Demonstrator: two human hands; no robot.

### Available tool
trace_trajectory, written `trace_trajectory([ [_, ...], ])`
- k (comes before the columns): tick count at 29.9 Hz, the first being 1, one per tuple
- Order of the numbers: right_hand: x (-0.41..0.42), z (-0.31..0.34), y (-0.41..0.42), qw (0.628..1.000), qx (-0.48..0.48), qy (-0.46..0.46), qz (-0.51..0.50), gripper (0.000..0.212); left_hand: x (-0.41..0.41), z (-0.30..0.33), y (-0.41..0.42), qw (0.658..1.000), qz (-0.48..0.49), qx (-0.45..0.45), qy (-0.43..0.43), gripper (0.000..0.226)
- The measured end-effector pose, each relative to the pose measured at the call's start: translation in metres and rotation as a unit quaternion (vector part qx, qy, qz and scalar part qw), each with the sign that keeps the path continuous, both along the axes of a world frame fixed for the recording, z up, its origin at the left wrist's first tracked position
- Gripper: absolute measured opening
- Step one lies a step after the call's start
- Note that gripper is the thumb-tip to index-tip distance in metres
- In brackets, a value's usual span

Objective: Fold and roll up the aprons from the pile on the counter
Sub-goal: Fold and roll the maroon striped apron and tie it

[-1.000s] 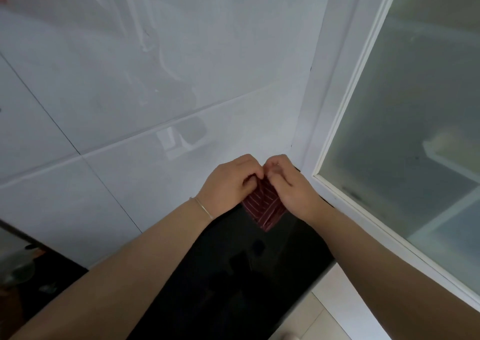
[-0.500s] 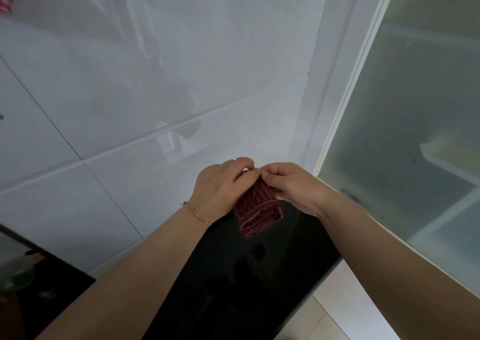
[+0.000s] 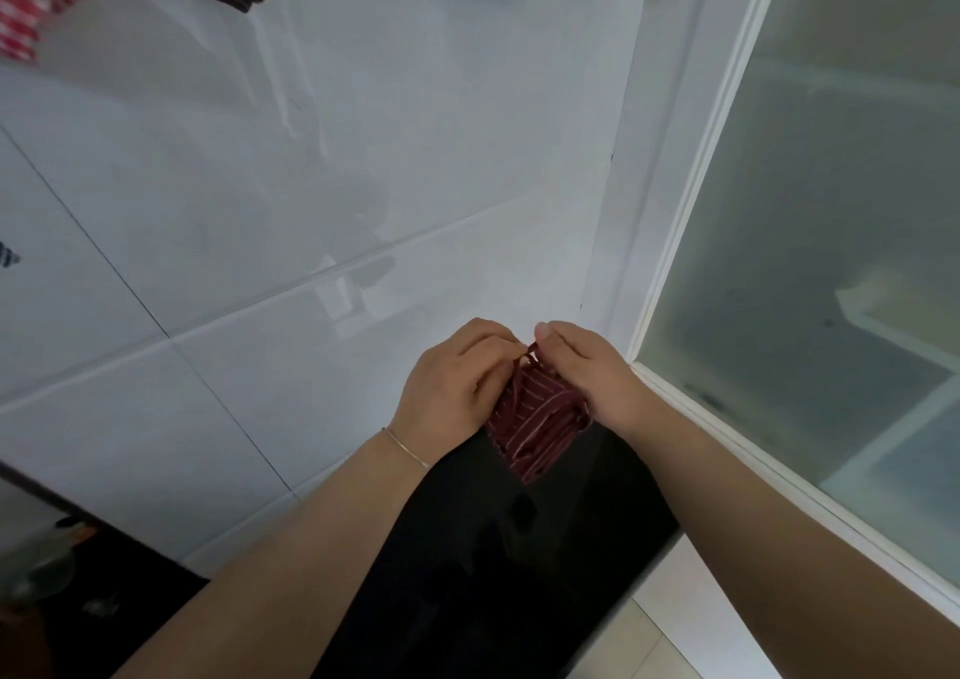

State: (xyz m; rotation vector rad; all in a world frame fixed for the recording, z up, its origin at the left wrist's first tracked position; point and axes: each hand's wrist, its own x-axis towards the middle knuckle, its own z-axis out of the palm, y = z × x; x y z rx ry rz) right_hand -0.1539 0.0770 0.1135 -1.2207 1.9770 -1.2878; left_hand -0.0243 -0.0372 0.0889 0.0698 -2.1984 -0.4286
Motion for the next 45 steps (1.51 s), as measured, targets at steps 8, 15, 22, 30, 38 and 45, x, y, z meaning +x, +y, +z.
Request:
trace_trajectory([
  [8, -0.012, -0.017, 0.005, 0.984, -0.040, -0.163, -0.059, 0.031, -0.004, -0.005, 0.023, 0.979, -0.016, 0.193, 0.061, 0.014],
  [15, -0.012, -0.027, -0.001, 0.985, -0.087, -0.128, -0.070, 0.021, -0.013, 0.016, 0.033, 0.833, -0.037, 0.549, -0.063, 0.018],
  [22, -0.010, -0.036, 0.006, 0.871, -0.155, 0.462, 0.058, 0.014, -0.007, 0.028, 0.016, 0.807, -0.037, 0.530, -0.259, 0.010],
  [30, -0.002, 0.000, 0.003, 0.942, -0.014, 0.322, 0.093, 0.023, -0.001, 0.034, 0.001, 0.792, -0.105, 0.524, -0.295, 0.011],
  [38, -0.013, 0.016, 0.012, 0.961, 0.113, 0.230, 0.099, 0.017, -0.002, 0.032, 0.001, 0.784, -0.061, 0.583, -0.204, 0.010],
  [45, -0.011, -0.002, 0.014, 0.893, -0.067, 0.439, 0.078, 0.025, -0.004, 0.034, -0.007, 0.747, -0.092, 0.620, -0.222, 0.015],
])
